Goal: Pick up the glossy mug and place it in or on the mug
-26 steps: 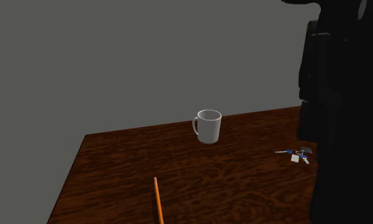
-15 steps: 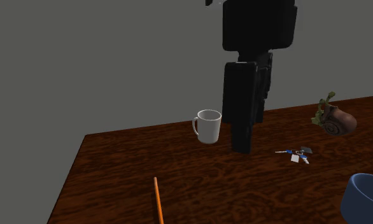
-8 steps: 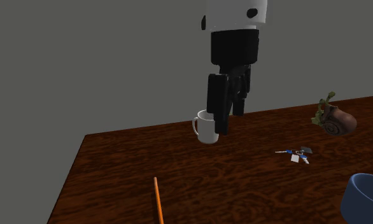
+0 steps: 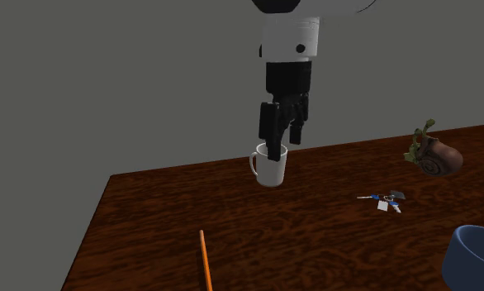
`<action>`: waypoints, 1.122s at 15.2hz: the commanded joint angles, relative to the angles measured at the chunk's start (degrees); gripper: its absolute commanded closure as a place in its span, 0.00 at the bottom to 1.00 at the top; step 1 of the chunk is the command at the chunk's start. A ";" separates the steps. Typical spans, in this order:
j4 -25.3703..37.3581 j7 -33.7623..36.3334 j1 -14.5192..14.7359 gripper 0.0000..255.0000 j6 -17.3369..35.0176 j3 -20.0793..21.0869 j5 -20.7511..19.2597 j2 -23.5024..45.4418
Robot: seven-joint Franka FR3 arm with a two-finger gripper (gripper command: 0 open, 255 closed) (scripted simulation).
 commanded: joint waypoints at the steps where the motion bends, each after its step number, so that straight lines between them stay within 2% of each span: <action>1: 2.63 -2.38 -0.95 0.00 1.38 -1.47 1.42 4.11; 8: 16.06 -9.03 -5.40 0.00 2.16 -3.90 8.38 19.42; 17: 39.47 -13.78 -14.89 0.00 -2.22 -3.16 16.48 39.56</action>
